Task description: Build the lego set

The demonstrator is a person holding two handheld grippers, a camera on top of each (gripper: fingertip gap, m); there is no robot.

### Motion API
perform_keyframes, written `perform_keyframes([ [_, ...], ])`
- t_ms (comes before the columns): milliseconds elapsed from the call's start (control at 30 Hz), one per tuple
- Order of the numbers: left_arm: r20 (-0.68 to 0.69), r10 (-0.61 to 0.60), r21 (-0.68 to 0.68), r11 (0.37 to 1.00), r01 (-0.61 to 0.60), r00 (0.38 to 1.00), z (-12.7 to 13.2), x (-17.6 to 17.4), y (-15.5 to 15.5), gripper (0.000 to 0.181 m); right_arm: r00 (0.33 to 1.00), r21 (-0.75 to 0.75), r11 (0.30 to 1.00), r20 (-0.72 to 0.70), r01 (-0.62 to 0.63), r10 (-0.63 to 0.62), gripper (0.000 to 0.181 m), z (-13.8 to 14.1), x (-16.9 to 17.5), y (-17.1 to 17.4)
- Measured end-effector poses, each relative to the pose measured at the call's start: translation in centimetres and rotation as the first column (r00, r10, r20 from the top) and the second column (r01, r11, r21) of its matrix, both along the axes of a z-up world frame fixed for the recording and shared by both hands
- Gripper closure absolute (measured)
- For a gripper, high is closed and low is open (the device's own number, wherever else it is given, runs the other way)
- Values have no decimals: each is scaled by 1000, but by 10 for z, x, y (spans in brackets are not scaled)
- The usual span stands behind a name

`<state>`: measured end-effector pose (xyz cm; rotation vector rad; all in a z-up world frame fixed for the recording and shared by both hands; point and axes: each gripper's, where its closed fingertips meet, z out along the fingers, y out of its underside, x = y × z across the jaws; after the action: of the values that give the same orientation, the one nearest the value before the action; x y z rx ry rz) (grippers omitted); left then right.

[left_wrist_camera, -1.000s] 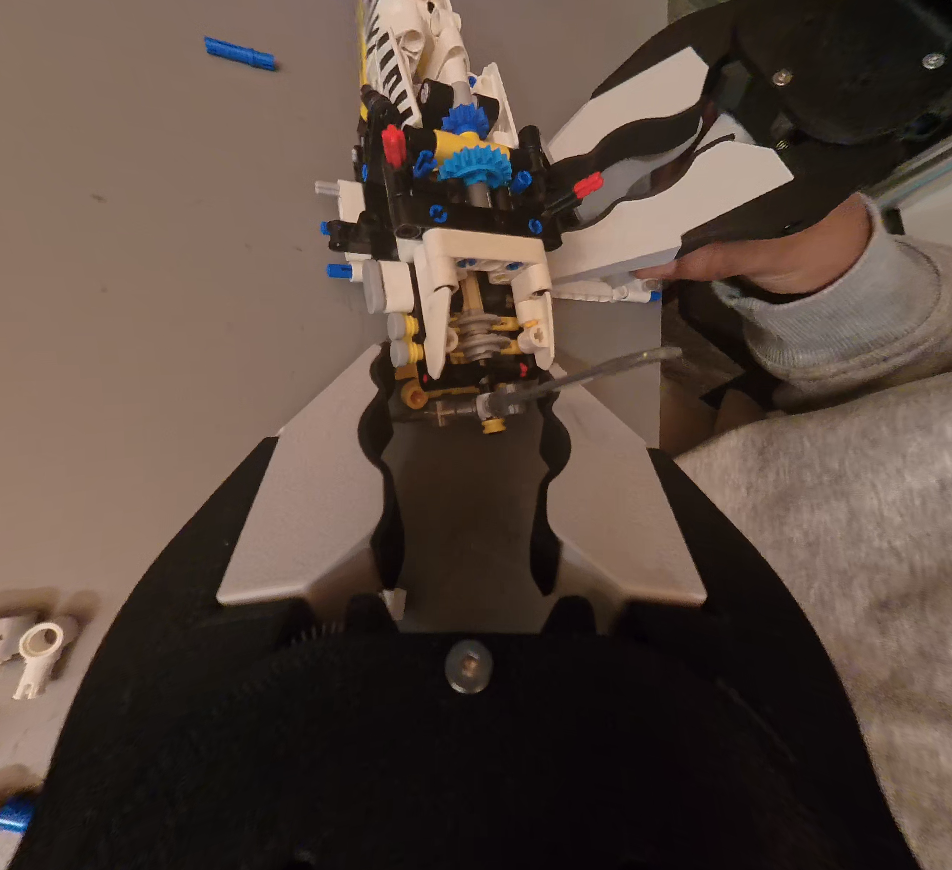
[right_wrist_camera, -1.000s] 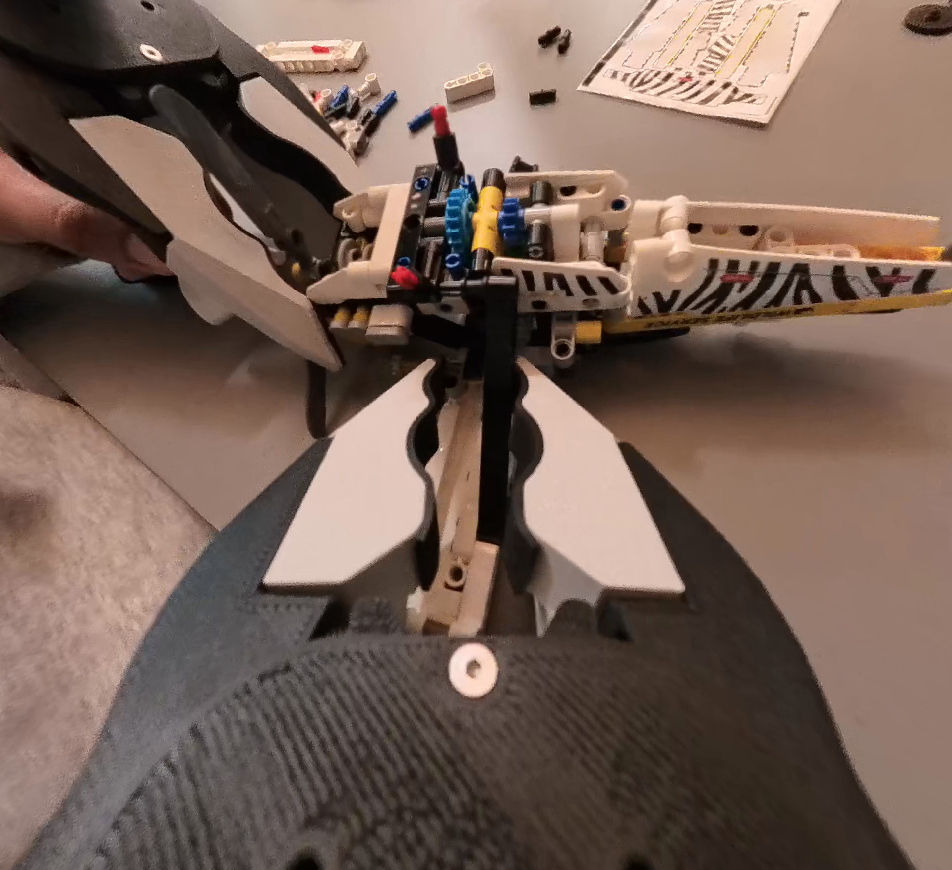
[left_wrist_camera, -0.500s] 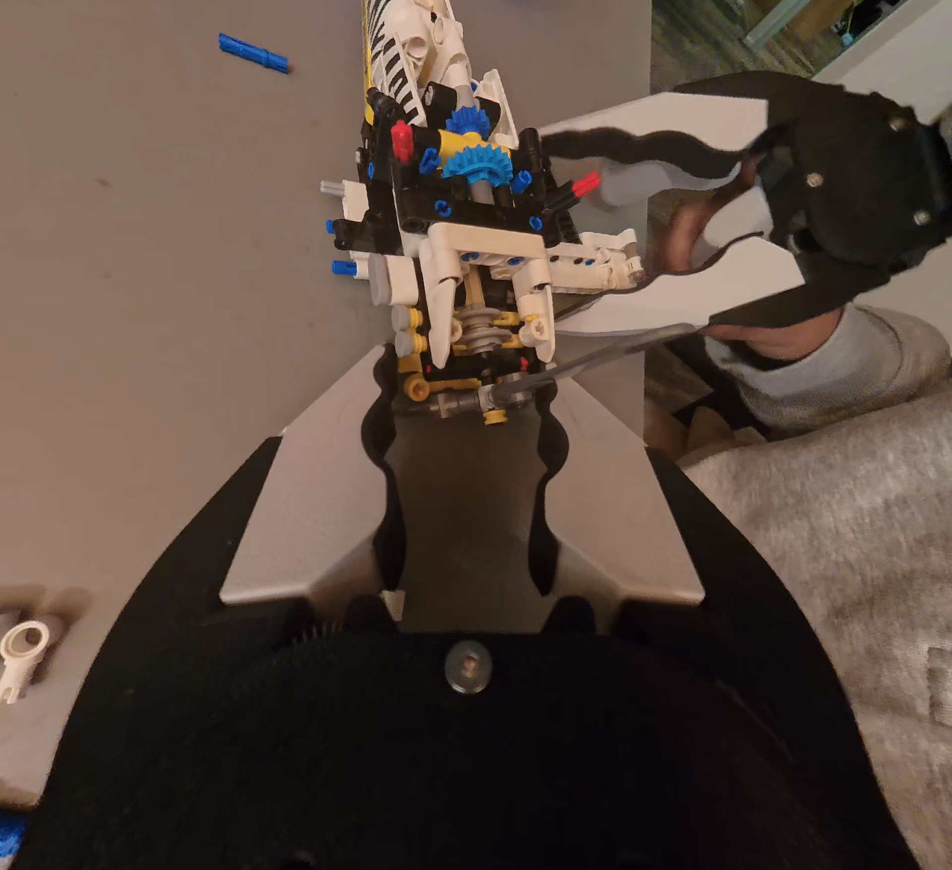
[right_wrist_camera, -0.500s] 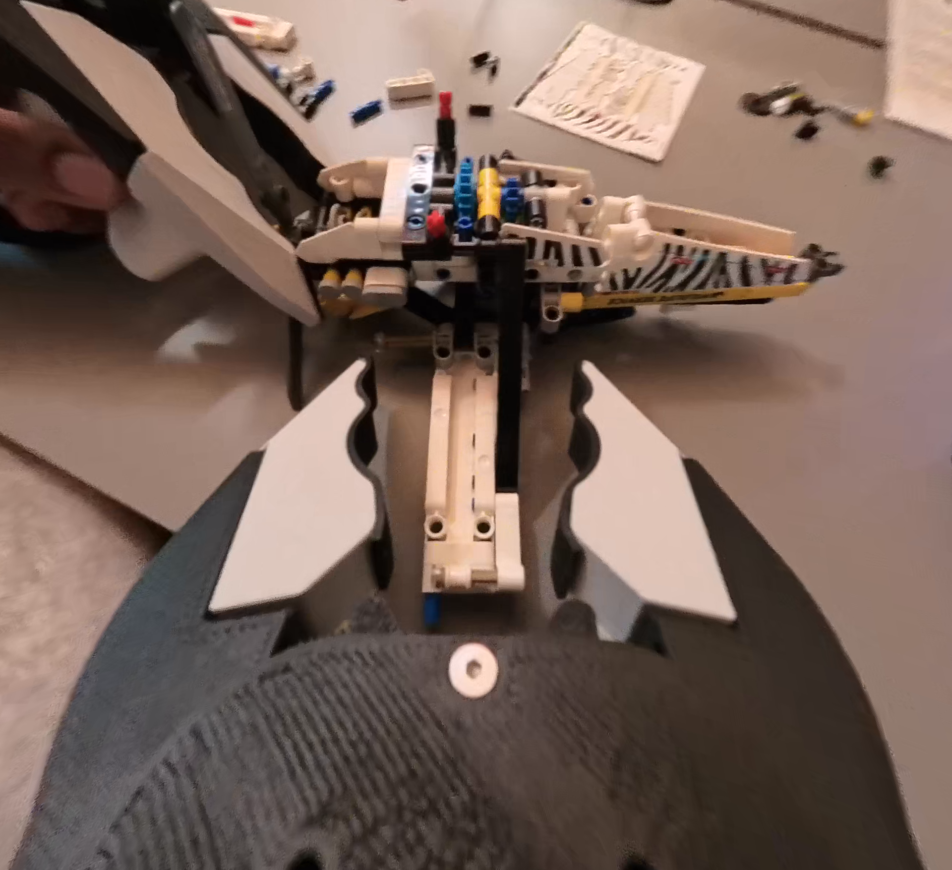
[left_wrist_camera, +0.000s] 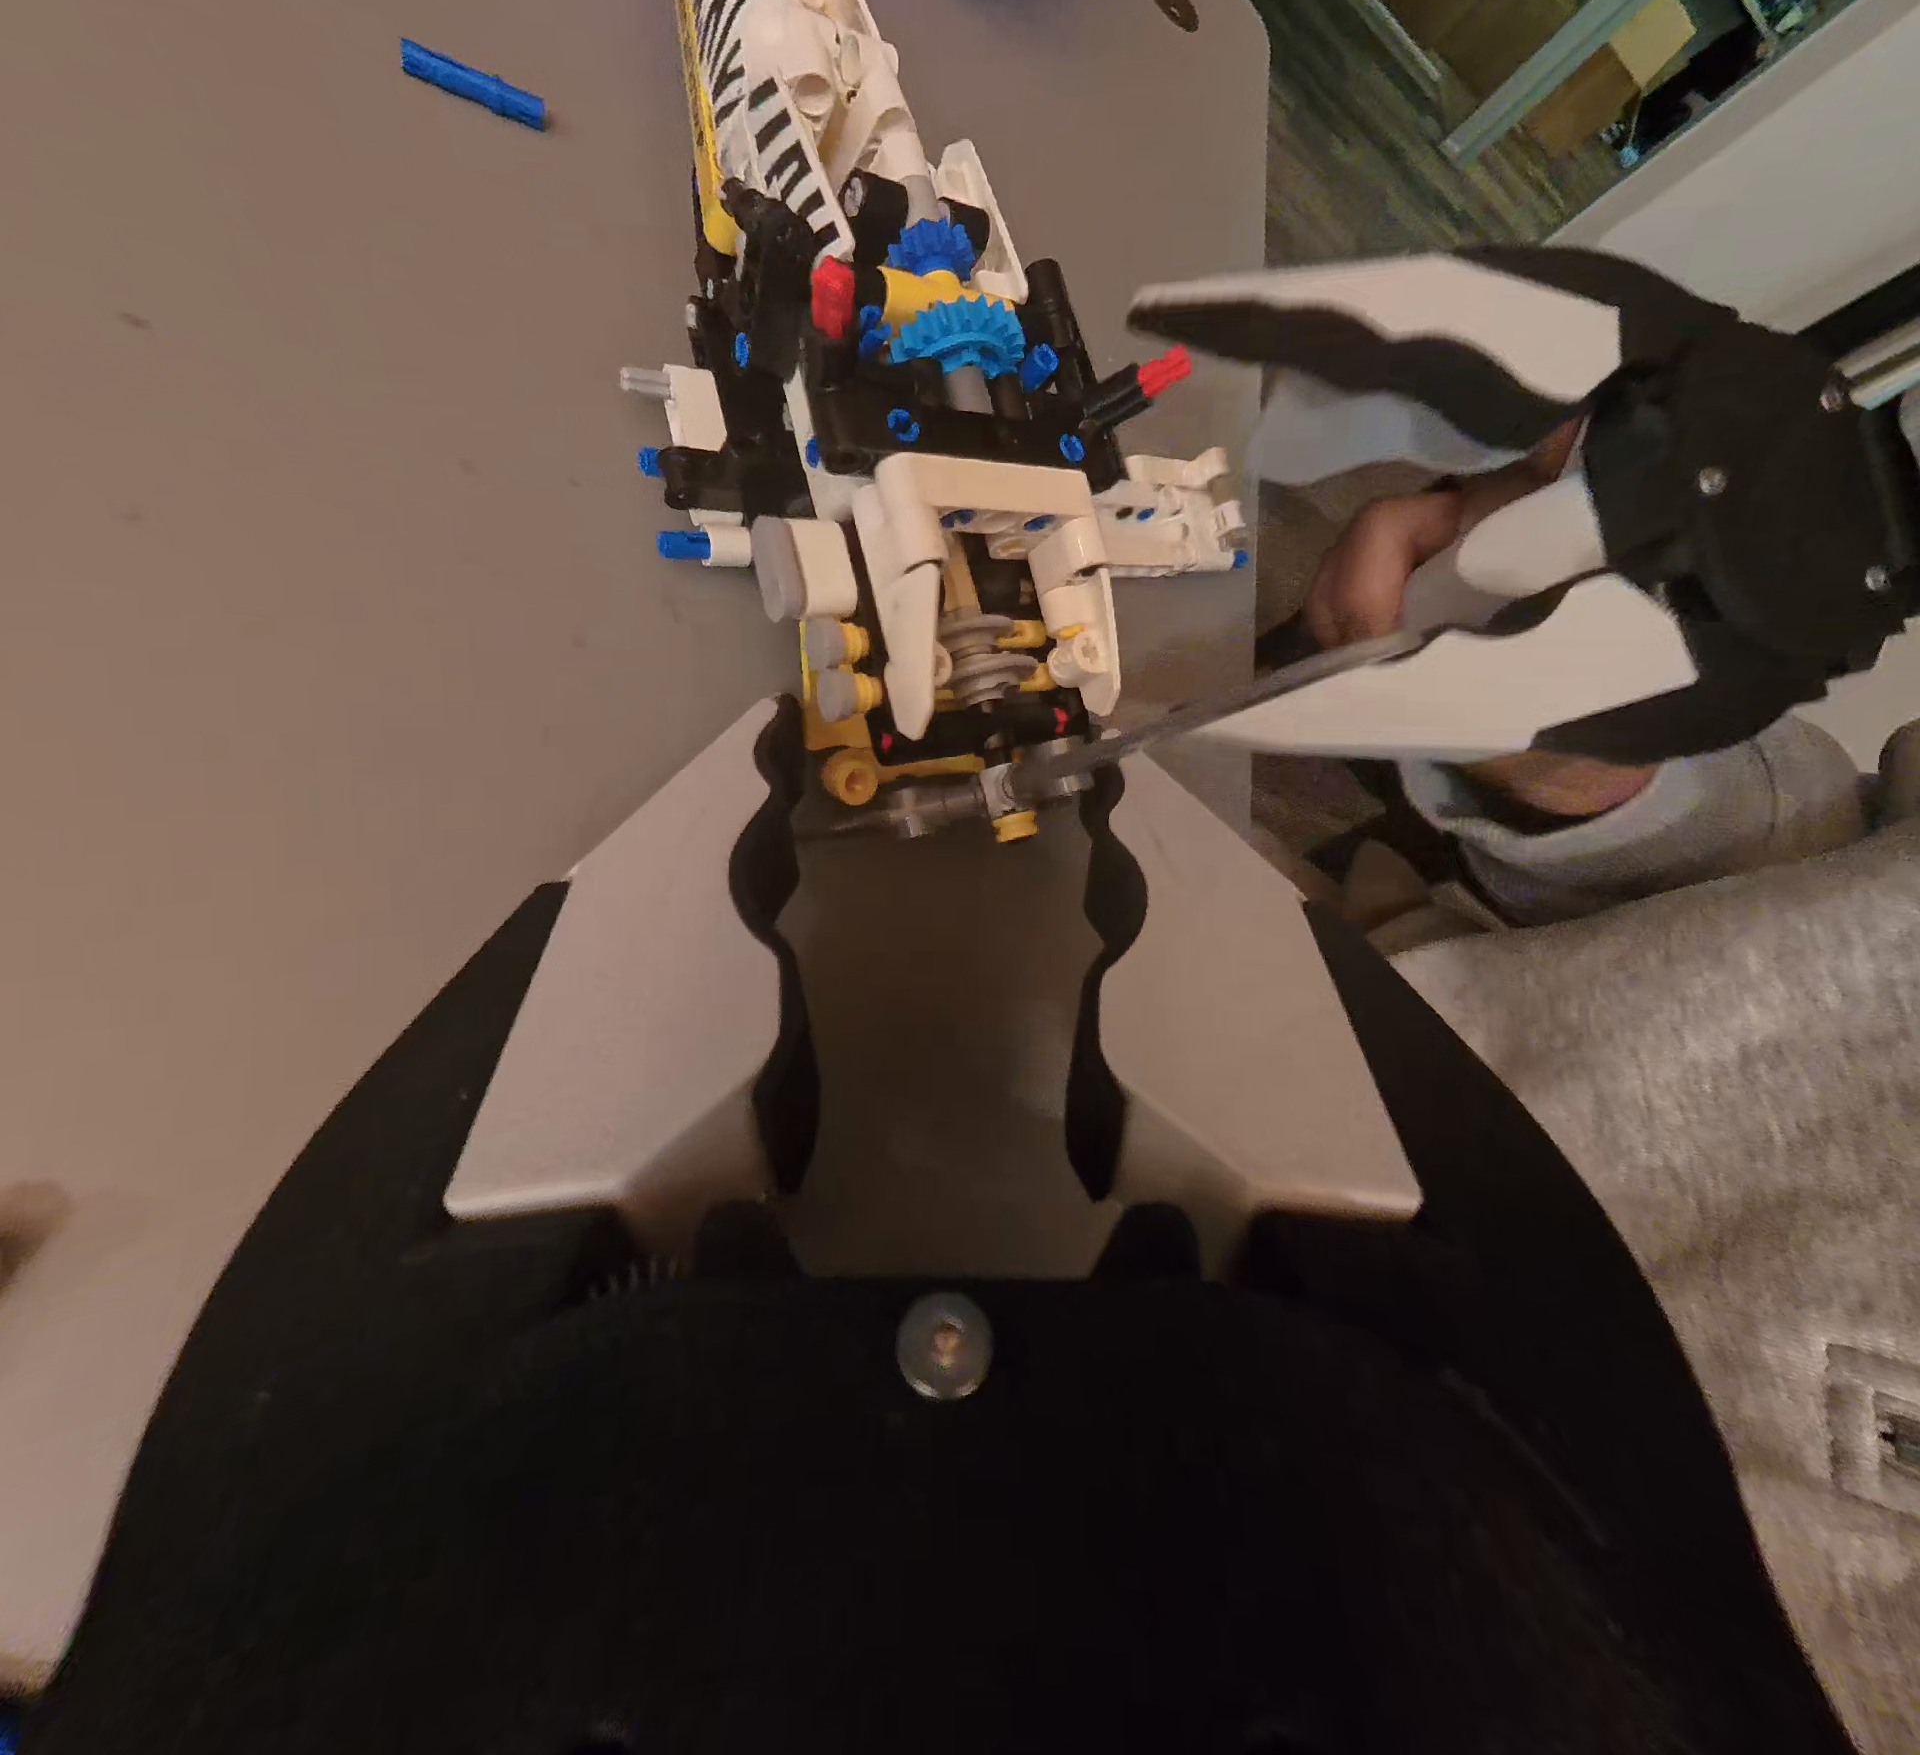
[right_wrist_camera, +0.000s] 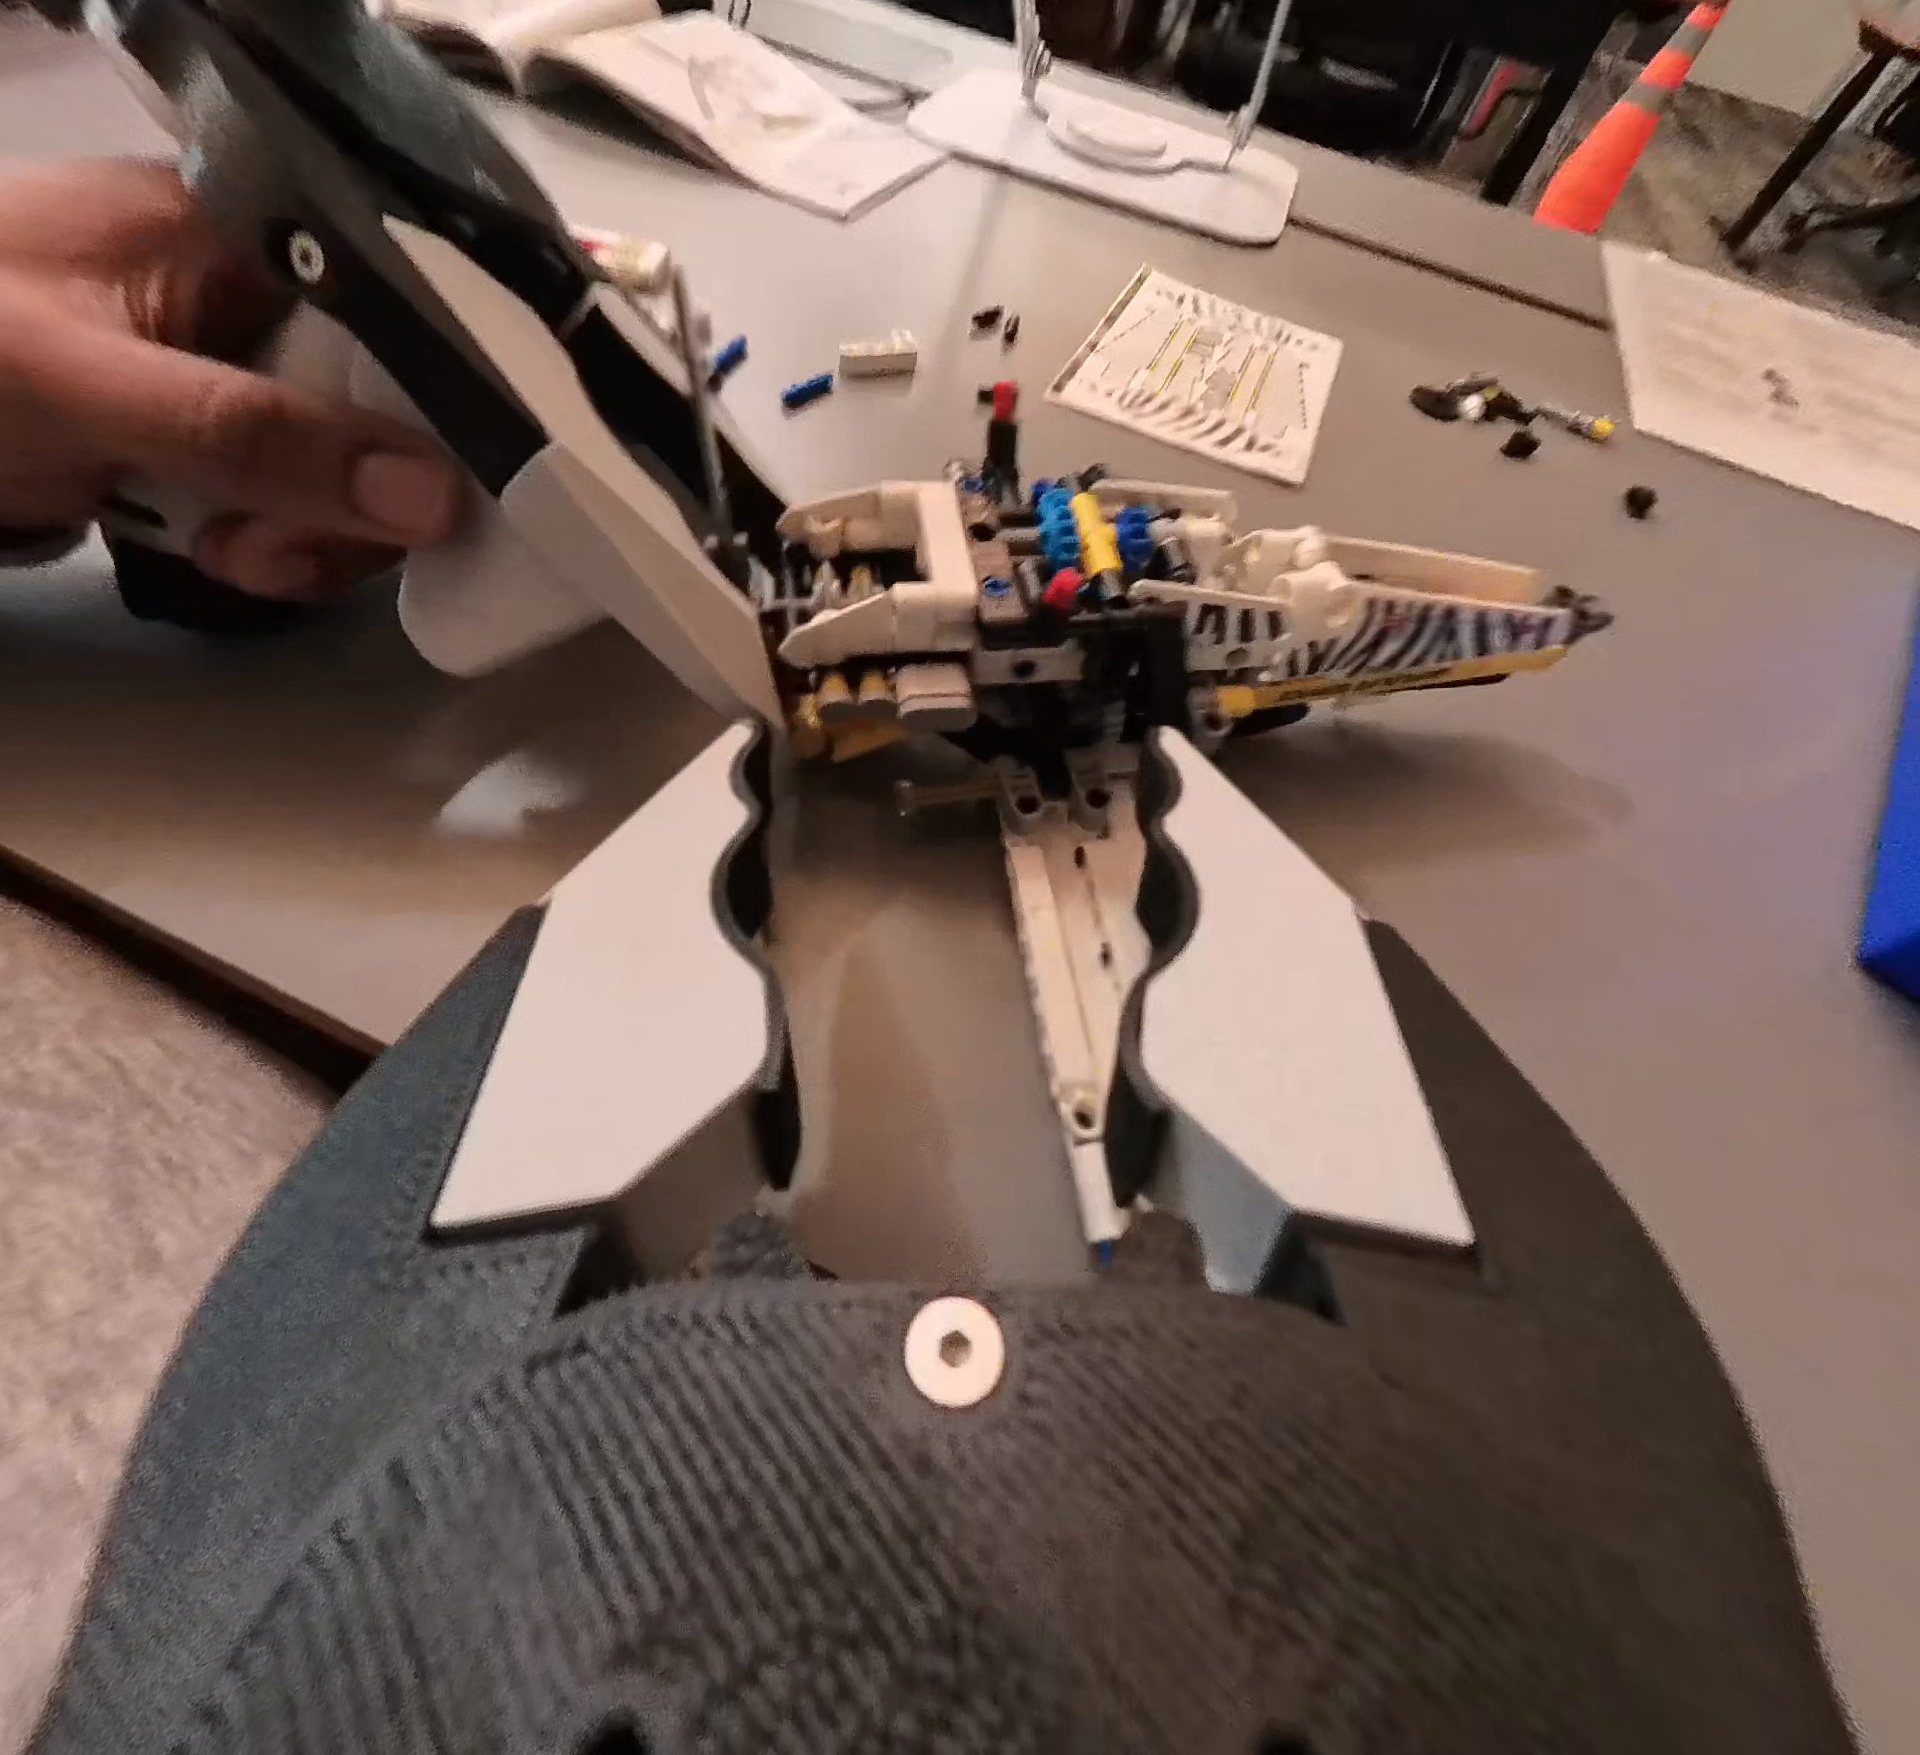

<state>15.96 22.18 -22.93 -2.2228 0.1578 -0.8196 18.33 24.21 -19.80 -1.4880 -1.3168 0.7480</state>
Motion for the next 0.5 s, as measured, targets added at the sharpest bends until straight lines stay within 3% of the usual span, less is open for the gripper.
perform_keyframes([
  [100,9,29,18,999,-29,1000,4,-5,1,127,998,-18,1000,-59,1,-2,105,15,11,17],
  [167,-22,75,43,996,-74,997,9,-12,-1,123,999,-92,996,-36,9,-13,106,7,20,32],
  [233,-53,143,98,986,-137,988,18,-19,-4,117,999,-260,965,28,-14,22,102,-11,26,35],
  [333,-74,250,209,951,-230,966,37,-22,-12,115,991,-479,868,-30,-129,130,102,-18,25,14],
  [433,-97,293,337,909,-246,951,55,-4,-22,133,991,-432,893,-16,-127,134,110,-21,22,10],
  [500,-158,316,377,895,-238,936,57,12,-25,134,988,-373,920,43,-120,146,109,-26,19,8],
])
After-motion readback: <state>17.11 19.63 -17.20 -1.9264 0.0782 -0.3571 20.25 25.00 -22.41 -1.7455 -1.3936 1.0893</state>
